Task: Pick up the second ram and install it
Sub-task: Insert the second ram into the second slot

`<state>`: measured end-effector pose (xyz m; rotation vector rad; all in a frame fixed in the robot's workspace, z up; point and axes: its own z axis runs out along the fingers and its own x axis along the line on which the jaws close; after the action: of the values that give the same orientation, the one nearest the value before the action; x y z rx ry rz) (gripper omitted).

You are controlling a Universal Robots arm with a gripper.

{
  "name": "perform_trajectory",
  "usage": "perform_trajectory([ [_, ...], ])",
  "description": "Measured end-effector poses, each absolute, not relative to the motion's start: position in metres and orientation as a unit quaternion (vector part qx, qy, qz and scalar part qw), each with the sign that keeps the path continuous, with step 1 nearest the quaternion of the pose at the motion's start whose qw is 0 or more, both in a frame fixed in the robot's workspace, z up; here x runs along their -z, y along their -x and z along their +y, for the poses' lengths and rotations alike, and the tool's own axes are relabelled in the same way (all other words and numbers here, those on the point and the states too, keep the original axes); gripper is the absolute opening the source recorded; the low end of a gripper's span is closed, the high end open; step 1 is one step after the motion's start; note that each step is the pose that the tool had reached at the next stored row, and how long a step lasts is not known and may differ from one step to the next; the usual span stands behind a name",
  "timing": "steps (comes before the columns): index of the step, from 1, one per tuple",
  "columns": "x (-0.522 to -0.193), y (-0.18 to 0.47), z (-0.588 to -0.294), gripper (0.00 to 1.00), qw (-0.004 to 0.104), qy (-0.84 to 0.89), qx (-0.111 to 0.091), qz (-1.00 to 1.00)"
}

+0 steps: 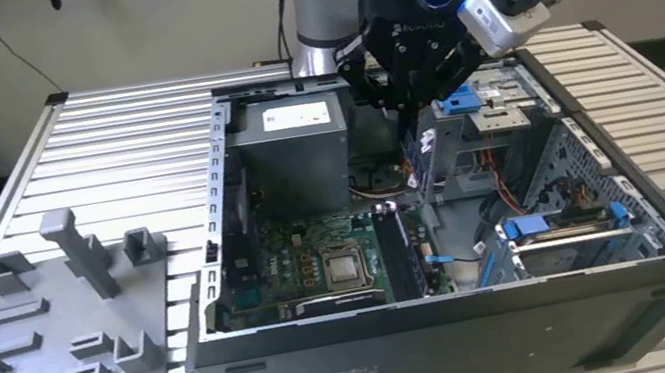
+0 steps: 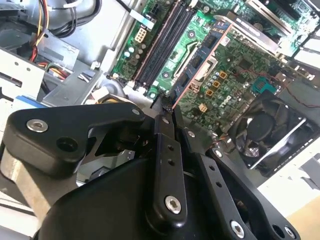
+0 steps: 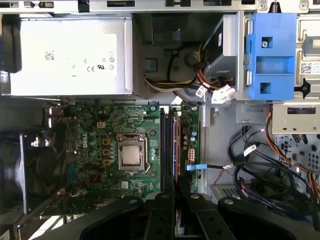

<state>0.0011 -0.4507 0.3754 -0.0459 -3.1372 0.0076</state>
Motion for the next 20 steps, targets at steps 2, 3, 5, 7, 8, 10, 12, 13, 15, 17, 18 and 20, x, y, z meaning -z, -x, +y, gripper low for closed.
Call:
perform_trajectory([
  [2, -0.374, -0.001, -0.45, 0.15, 0.002, 0.013, -0.003, -1.0],
  [3, -0.373, -0.001, -0.451, 0.15, 0.002, 0.013, -0.003, -1.0],
  [5, -0.371, -0.001, -0.45, 0.15, 0.0, 0.011, -0.003, -1.0],
  [7, -0.367, -0.001, -0.451, 0.15, -0.003, 0.009, -0.003, -1.0],
  [8, -0.366, -0.001, -0.451, 0.15, -0.003, 0.009, -0.003, -1.0],
  [10, -0.362, -0.001, -0.45, 0.15, -0.005, 0.008, -0.003, -1.0],
  [12, -0.359, -0.001, -0.45, 0.15, -0.006, 0.008, -0.003, -1.0],
  [13, -0.357, -0.001, -0.45, 0.15, -0.006, 0.008, -0.003, -1.0],
  [15, -0.354, -0.001, -0.451, 0.15, -0.006, 0.008, -0.003, -1.0],
  [17, -0.351, -0.001, -0.452, 0.15, -0.007, 0.008, -0.003, -1.0],
  [18, -0.349, -0.001, -0.452, 0.15, -0.007, 0.008, -0.003, -1.0],
  [20, -0.346, -0.001, -0.452, 0.15, -0.007, 0.008, -0.003, -1.0],
])
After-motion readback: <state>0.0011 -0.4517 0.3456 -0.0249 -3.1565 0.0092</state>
